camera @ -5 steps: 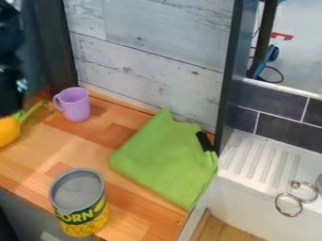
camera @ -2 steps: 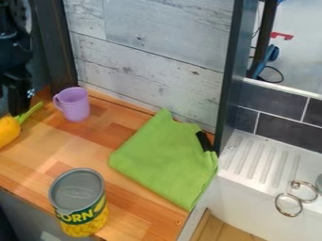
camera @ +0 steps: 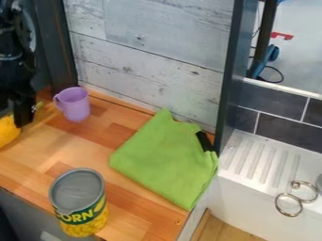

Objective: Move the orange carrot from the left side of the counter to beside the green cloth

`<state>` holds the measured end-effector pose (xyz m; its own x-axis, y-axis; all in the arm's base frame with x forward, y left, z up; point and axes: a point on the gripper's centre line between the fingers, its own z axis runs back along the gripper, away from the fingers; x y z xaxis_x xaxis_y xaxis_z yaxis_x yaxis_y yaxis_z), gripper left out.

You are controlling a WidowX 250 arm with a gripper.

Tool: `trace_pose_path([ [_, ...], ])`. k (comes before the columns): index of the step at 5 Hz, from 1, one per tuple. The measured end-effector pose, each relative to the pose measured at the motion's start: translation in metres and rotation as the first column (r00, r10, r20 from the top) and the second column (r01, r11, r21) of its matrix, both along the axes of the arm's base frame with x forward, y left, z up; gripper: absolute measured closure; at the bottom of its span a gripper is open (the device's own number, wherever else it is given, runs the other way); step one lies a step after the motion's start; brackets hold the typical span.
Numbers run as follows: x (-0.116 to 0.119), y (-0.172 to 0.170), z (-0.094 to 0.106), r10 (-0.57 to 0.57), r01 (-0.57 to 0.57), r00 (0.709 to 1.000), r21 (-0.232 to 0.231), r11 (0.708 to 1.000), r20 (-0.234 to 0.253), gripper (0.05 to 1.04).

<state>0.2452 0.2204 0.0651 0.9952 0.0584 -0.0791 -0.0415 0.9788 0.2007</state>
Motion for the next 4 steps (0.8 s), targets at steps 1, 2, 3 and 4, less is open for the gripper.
trace_pose_path([
  [1,-0.006,0.013,-0.022,0.024,-0.024,0.999,-0.01,1.0,-0.035,0.083],
  [2,-0.009,0.027,-0.028,0.016,-0.014,0.997,0.027,1.0,-0.074,0.083],
  [3,-0.021,0.038,-0.036,0.04,-0.037,0.994,0.03,0.999,-0.104,0.083],
  [4,-0.021,0.04,-0.053,0.034,-0.033,0.991,0.007,0.999,-0.131,0.141],
])
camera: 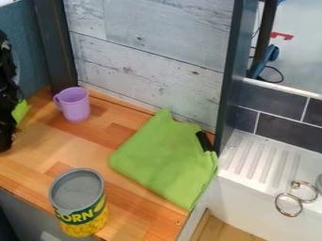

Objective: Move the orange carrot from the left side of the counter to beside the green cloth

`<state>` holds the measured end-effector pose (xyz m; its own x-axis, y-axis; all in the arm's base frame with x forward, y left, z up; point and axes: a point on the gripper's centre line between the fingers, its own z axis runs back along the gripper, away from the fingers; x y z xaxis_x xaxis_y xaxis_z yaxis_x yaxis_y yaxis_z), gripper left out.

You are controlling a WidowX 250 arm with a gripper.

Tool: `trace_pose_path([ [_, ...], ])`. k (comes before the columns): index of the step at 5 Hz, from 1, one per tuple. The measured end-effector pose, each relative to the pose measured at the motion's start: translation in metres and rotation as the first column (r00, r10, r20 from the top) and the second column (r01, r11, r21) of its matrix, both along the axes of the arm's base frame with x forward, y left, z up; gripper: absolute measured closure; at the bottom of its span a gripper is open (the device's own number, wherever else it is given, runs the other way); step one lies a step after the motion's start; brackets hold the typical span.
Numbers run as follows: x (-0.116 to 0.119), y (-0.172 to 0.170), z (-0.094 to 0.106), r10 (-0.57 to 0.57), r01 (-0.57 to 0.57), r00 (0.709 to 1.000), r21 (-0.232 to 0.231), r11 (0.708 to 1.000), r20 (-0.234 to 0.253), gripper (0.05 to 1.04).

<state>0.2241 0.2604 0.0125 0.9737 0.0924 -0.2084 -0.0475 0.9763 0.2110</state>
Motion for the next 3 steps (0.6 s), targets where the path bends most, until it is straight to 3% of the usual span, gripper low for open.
trace_pose_path([
  [1,0.001,-0.003,-0.003,0.005,-0.005,1.0,-0.015,1.0,0.009,0.384],
  [2,-0.004,-0.016,-0.001,0.003,-0.002,0.999,-0.035,0.999,0.037,0.505],
  [3,-0.01,-0.05,0.05,-0.014,0.016,0.997,-0.014,1.0,0.079,0.507],
])
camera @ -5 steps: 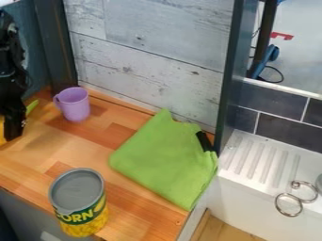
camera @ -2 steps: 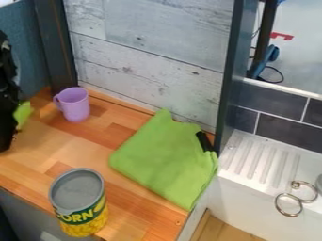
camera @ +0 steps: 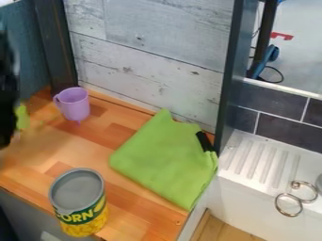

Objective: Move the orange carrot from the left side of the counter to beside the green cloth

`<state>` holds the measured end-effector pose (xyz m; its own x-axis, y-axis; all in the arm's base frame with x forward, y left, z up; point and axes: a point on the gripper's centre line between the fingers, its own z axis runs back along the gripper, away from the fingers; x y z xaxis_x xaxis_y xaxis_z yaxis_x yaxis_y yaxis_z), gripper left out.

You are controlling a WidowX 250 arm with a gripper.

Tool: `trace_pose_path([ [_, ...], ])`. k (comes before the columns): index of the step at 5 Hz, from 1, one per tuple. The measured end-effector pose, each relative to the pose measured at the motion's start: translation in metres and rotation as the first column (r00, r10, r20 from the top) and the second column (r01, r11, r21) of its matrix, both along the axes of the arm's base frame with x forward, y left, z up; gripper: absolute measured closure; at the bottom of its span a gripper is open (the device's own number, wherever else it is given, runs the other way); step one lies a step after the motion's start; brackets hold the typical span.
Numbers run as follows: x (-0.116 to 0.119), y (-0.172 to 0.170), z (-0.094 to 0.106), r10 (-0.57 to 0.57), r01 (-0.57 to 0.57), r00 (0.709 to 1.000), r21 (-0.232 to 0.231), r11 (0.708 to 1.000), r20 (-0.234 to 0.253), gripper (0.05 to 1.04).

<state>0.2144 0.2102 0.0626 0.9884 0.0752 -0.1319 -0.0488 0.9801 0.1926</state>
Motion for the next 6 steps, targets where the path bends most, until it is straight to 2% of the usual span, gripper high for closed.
trace_pose_path([
  [1,-0.008,-0.041,0.048,0.01,-0.01,1.0,0.0,1.0,0.018,0.507],
  [2,-0.002,-0.084,0.062,-0.062,0.066,0.995,-0.046,0.997,0.076,0.507],
  [3,0.016,-0.108,0.062,-0.151,0.164,0.978,-0.084,0.983,0.142,0.507],
  [4,0.039,-0.117,0.05,-0.182,0.191,0.972,-0.048,0.98,0.148,0.507],
  [5,0.056,-0.116,0.034,-0.166,0.176,0.974,-0.053,0.983,0.156,0.507],
  [6,0.077,-0.116,0.028,-0.134,0.152,0.977,-0.102,0.983,0.164,0.507],
])
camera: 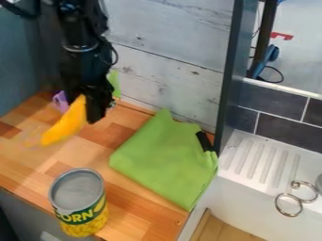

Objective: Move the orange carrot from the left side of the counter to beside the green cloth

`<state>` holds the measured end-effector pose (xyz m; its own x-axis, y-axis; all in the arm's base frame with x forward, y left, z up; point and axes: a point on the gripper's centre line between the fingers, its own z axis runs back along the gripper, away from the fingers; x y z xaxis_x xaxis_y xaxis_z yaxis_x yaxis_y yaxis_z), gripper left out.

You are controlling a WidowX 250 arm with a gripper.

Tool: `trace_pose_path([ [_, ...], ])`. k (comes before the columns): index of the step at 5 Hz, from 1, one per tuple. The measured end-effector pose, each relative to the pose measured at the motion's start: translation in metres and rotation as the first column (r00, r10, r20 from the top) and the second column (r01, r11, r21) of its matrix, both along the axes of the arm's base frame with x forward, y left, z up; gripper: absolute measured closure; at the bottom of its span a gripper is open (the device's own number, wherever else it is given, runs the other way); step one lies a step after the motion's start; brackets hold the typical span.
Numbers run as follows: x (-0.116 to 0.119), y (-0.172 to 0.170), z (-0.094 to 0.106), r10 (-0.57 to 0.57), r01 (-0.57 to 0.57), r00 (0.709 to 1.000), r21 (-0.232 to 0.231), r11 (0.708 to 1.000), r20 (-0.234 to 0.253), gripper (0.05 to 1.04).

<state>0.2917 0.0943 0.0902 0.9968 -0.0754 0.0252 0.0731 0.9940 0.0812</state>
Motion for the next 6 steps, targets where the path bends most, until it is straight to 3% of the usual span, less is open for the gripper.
trace_pose_path([
  [2,0.024,0.012,-0.046,0.163,-0.159,0.985,0.072,0.985,-0.063,0.507],
  [4,0.031,0.013,-0.079,0.149,-0.132,0.972,0.099,0.986,-0.182,0.508],
  [5,0.032,0.014,-0.079,0.129,-0.113,0.975,0.095,0.989,-0.183,0.432],
  [6,0.029,0.011,-0.08,0.116,-0.113,0.973,0.024,0.993,-0.2,0.14],
])
